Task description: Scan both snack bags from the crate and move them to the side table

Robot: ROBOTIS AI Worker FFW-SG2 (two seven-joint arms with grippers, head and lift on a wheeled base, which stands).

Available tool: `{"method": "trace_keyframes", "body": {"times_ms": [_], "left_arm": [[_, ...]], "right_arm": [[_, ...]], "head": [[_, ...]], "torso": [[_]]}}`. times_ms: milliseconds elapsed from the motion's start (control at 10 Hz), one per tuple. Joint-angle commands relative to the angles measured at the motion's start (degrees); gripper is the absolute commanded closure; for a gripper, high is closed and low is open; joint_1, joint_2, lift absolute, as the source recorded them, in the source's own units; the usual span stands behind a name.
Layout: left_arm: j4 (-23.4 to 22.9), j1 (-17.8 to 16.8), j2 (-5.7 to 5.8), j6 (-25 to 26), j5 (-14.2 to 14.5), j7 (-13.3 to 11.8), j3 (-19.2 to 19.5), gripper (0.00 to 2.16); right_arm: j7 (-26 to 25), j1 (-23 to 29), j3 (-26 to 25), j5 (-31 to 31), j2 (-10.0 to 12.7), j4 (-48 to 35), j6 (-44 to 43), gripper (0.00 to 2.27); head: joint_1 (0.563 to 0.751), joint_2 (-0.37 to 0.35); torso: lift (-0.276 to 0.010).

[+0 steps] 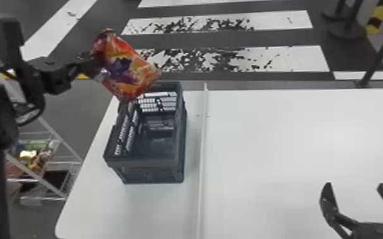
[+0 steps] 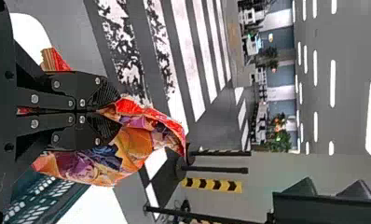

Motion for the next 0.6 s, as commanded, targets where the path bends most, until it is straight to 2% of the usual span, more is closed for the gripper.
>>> {"method": "trace_keyframes", "body": {"times_ms": [0, 100, 200, 400, 500], "left_arm": [[-1.7, 0.5, -1.31, 2.6, 3.8, 3.4, 0.5, 2.14], [-2.0, 0.6, -2.54, 3.8, 8.1, 6.7, 1.0, 2.14], [-2.0, 0.6, -3.77, 3.8, 10.7, 9.4, 1.1, 2.14], [-2.0, 1.1, -6.93, 3.8, 15.5, 11.2, 1.0, 2.14], [-2.0, 1.3, -8.6, 3.8, 16.8, 12.0, 0.3, 2.14]], "right_arm": [[0.0, 0.0, 0.0, 0.1, 0.1, 0.0, -0.1, 0.06], [0.0, 0.1, 0.0, 0.1, 0.2, -0.1, -0.1, 0.06], [0.0, 0.2, 0.0, 0.1, 0.3, -0.2, -0.1, 0.06], [0.0, 0.3, 0.0, 0.1, 0.4, -0.5, -0.1, 0.06], [0.0, 0.3, 0.0, 0.1, 0.4, -0.5, -0.1, 0.06]], "head": [[0.695, 0.171], [0.695, 0.171], [0.695, 0.167], [0.695, 0.143], [0.695, 0.124]], "torso": [[-0.075], [-0.075], [-0.075], [-0.075], [-0.075]]}}
